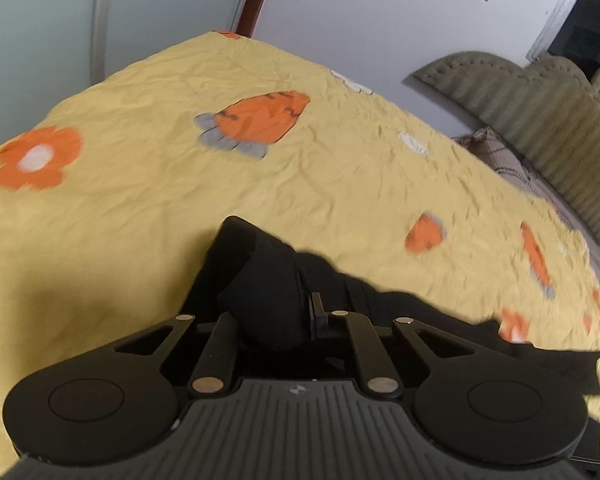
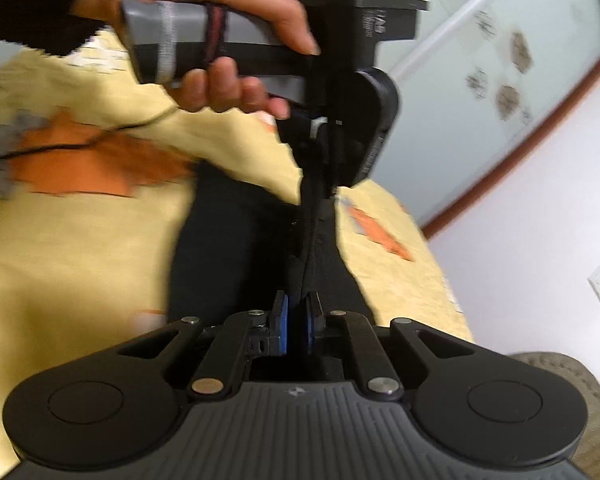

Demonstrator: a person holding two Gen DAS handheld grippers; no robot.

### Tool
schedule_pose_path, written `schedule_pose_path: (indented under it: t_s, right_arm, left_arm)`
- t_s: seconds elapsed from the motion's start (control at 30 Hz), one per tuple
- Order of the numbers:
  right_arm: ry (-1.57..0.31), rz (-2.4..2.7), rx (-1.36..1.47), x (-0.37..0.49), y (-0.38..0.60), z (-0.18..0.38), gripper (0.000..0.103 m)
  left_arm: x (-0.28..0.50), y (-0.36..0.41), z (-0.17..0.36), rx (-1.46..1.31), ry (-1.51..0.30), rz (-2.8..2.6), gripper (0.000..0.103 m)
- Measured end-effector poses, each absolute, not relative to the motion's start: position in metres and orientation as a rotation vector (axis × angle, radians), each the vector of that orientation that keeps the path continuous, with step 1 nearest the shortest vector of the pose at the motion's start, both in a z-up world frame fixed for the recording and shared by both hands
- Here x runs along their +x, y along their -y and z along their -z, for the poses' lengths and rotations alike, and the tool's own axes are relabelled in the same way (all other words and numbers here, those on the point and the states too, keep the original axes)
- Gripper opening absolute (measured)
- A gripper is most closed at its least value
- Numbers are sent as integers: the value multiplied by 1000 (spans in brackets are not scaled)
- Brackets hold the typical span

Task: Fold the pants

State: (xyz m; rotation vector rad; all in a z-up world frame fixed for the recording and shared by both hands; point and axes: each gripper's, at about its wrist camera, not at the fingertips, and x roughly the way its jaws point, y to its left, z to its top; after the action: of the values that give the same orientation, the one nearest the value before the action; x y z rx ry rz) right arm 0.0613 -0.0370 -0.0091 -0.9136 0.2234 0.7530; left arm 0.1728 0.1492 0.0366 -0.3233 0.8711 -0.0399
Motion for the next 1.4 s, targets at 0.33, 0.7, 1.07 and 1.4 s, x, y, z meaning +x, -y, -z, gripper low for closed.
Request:
schedule_pose_path:
  t_s: [0.33,0.7,1.07,1.4]
  right_arm:
    - [-311,-782,-914,42,27,37,8]
    - [-316,-701,-917,25,28,50,8]
    - [-354,-538,-753,-2,110,23,11]
    - [-340,-343,-1042,5,131,74,11]
  left_arm:
    - [137,-146,-8,-201,-863,-20,16]
    - [109,-154,-14,-125,-836,-119,57]
    - [81,-100,-65,-15,-721,-19,71]
    - [94,-12,-34,-143,-847,230,75]
